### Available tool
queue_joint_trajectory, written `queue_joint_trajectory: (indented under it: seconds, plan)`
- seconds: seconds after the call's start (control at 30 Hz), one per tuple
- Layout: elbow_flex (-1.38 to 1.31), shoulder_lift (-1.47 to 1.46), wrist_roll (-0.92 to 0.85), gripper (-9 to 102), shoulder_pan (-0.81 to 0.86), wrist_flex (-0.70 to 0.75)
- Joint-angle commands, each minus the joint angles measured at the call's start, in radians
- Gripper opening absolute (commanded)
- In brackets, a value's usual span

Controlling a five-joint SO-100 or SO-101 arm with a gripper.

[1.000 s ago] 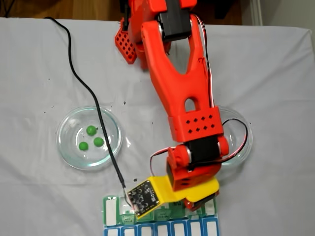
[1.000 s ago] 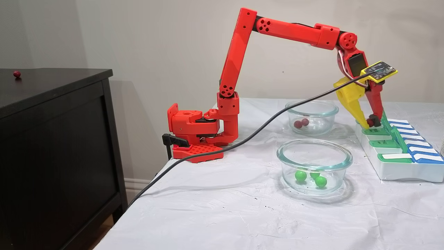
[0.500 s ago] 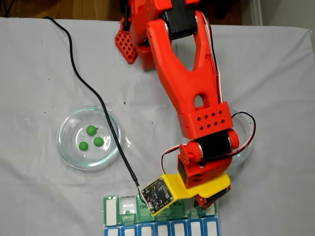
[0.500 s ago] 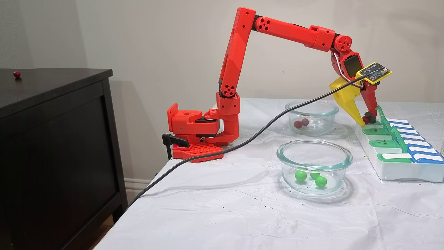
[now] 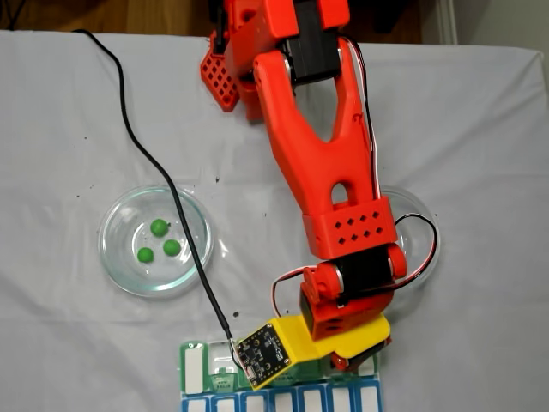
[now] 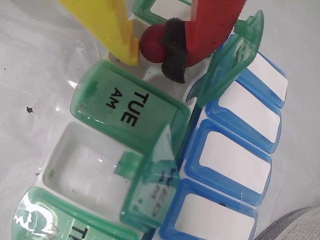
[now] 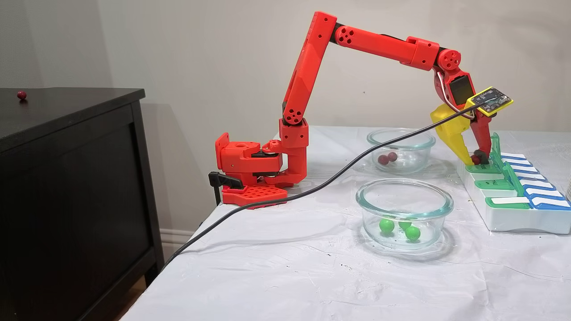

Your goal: Sort medicines into box.

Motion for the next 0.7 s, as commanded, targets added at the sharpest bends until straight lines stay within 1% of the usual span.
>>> queue_joint_trajectory:
  seconds: [0.0, 0.03, 0.2, 0.33, 0.47, 0.57, 0.67]
  plan:
    - [-0.086, 0.037, -0.017, 20, -0.006, 0.014]
    - [-0.086, 0.04, -0.018, 24, -0.006, 0.018]
    - [-0.084, 0.077, -0.015, 27, -0.011, 0.051]
    - [-0.075, 0.135, -0.015, 26, -0.011, 0.069]
    - [-0.081, 0.212, -0.017, 25, -0.011, 0.126]
    - [-0.091, 0.272, -0.02, 22, -0.028, 0.202]
    - [-0.114, 0.313, -0.02, 11, -0.048, 0.287]
